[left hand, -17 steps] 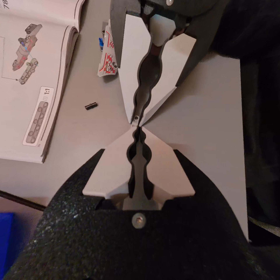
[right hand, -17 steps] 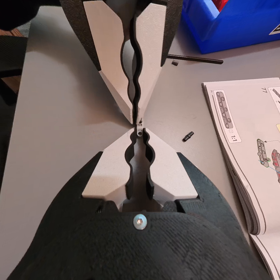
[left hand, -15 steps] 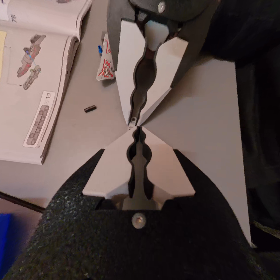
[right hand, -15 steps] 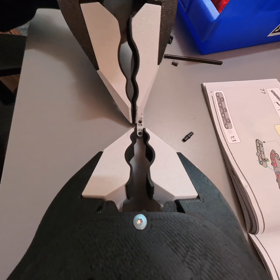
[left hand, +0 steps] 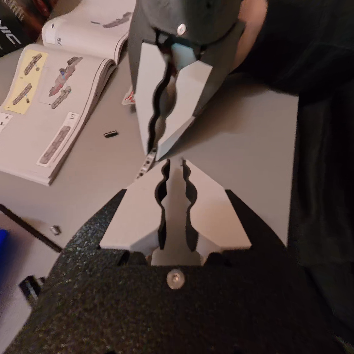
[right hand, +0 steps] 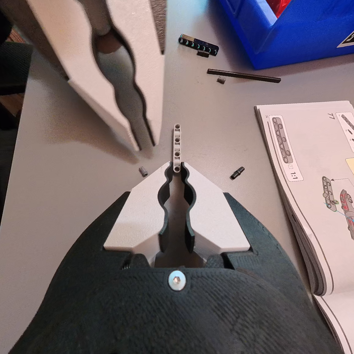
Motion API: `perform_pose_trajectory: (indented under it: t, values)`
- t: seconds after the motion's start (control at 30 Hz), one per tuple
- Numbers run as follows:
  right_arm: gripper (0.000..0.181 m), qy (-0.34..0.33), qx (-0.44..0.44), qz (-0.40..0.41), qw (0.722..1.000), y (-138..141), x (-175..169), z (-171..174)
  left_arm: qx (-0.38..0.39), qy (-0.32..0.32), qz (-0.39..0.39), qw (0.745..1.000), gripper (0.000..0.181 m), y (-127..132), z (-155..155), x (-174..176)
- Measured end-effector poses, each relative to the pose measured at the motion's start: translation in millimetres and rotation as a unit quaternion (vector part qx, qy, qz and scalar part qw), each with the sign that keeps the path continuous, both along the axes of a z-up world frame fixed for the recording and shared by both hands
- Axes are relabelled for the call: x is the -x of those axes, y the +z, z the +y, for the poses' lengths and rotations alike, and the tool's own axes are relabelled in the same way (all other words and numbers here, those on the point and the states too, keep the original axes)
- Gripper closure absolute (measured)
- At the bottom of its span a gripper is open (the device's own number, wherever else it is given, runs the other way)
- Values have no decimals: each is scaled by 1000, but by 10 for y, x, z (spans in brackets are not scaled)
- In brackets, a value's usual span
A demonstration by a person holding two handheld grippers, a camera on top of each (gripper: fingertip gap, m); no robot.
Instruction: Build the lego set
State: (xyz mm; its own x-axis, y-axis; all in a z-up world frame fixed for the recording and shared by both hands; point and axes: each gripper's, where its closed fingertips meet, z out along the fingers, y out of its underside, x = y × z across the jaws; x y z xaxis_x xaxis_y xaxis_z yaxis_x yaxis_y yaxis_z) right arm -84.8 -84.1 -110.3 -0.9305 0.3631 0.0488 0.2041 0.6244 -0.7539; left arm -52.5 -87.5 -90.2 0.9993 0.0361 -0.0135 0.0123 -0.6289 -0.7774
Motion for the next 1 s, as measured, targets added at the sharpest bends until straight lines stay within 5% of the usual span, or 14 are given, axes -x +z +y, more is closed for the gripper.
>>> perform_pose_trajectory:
  t: [0.03,0.47,0.53,0.7,0.8,0.93,1.0]
  values:
    - [175,0,-1,3,1000,0,1,0,-10,4,-1,1000,170,12,38,-75]
    - [175,1,-3,8,1000,0,-7,11,35,64,4,997,180,-220,67,25]
    - [156,-5,4,8,1000,22,-11,52,28,65,15,997,181,-207,55,48]
    - [148,-43,163,15,986,592,-71,251,-104,74,128,984,180,292,118,190]
    - [154,-59,297,-54,952,889,-170,334,-209,50,172,961,180,685,225,106]
    - [181,-7,507,-158,848,1353,-380,331,-325,27,180,928,180,1097,321,-17]
    - [181,-3,541,-186,820,1404,-382,362,-344,17,182,921,180,1199,366,-54]
